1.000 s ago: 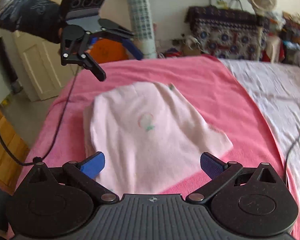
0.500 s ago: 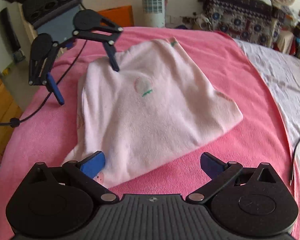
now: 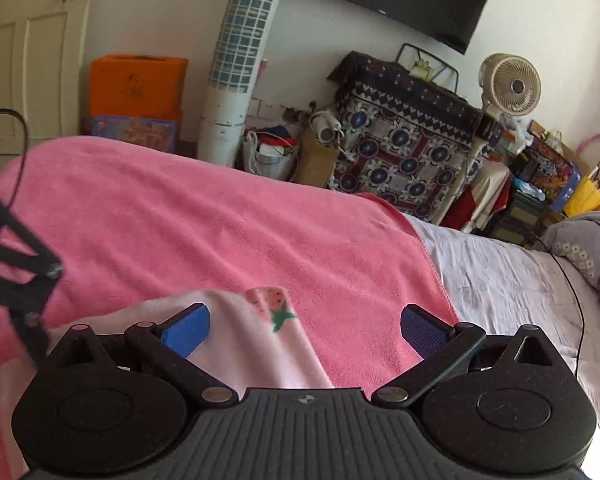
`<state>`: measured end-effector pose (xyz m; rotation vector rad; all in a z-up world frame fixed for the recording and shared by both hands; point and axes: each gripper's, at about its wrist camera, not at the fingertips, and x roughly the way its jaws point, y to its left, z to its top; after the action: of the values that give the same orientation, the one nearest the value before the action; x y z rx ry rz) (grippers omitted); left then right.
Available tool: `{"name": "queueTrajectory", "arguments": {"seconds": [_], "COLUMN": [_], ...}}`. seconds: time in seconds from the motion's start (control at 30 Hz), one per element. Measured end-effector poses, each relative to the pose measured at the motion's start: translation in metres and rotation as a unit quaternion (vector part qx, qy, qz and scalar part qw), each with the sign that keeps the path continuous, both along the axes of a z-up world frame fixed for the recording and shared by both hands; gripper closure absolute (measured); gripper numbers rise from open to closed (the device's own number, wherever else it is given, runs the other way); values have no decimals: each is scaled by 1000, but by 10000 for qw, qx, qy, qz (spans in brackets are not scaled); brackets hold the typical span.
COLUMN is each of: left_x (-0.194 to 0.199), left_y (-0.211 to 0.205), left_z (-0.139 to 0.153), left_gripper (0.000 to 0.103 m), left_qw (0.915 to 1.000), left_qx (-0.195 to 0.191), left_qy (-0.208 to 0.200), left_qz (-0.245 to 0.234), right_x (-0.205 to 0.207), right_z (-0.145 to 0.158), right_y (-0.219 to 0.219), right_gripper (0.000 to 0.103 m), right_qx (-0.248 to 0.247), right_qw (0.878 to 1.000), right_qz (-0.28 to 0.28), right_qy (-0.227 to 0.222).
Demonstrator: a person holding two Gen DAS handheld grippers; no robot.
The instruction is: Fold clothes
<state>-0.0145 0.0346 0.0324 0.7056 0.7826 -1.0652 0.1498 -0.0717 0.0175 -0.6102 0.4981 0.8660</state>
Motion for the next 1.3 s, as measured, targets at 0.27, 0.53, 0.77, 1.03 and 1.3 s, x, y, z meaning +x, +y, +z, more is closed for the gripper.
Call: {"name": "queueTrajectory", "arguments": {"seconds": [0.27,0.53,0.77,1.03,1.3], "left_x": [-4,-4,-8,-10,56], "left_y": [5,5,4,8,54], "left_z": [3,3,4,7,61], "left_gripper": [1,1,1,2,4], "left_qw": [9991,9989,9976,9961,9666], "left_qx": [-310,-350,-261,-153,-1244], "left_qy": [185,223,625,845,442], "left_qz": [243,195,155,205,2198], "right_x": [45,-30,12,-73,-168], "right_z": [-8,-17,-31,-6,-33], "right_y": [-1,-11,17,-53,-78], "right_gripper": [0,0,0,0,0], "right_qx": [393,220,495,888,266], "right_qw": [9925,9989,9850,9882,9937], "right_qz": [-950,-20,-1224,-822,-549], "right_qy": [662,404,1108,935,942]}}
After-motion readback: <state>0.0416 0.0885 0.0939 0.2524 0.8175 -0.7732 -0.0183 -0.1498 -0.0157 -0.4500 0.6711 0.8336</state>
